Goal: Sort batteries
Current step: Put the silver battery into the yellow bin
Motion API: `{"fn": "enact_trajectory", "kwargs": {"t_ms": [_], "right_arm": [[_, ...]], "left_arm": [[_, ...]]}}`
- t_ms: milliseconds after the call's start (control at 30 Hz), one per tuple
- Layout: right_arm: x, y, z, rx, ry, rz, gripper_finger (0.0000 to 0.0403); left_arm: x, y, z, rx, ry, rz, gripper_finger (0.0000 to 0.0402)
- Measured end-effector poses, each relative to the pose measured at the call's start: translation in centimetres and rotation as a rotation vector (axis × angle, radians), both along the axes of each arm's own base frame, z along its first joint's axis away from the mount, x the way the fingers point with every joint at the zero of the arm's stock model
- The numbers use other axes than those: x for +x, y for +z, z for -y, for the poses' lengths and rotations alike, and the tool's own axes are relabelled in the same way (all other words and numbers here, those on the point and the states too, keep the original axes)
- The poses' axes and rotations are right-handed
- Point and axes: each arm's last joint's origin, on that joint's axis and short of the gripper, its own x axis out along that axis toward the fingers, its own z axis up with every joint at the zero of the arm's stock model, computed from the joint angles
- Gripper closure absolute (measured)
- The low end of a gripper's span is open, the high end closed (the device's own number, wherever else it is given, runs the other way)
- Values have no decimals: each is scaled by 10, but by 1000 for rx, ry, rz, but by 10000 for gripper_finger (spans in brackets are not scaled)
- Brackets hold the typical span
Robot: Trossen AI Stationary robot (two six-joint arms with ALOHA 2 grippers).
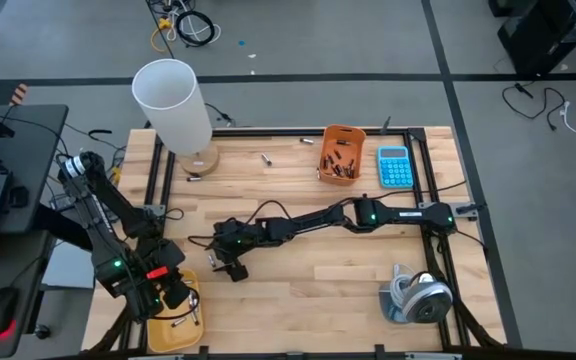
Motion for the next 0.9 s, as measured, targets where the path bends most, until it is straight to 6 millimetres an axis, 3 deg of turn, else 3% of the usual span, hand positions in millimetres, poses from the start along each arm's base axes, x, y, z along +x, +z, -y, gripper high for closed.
{"fn": "enact_trajectory", "kwargs": {"t_ms": [200, 367, 900], "right_arm": [[0, 0, -1, -11, 45, 13, 94], [2, -19, -1, 24, 43, 19, 103], [2, -22, 8, 82, 12, -17, 139]], "left_arm": [[0, 0, 0, 0, 0, 0, 303], [0, 0, 0, 1, 0, 2, 303], [0, 0, 0, 3, 0, 7, 303]]}}
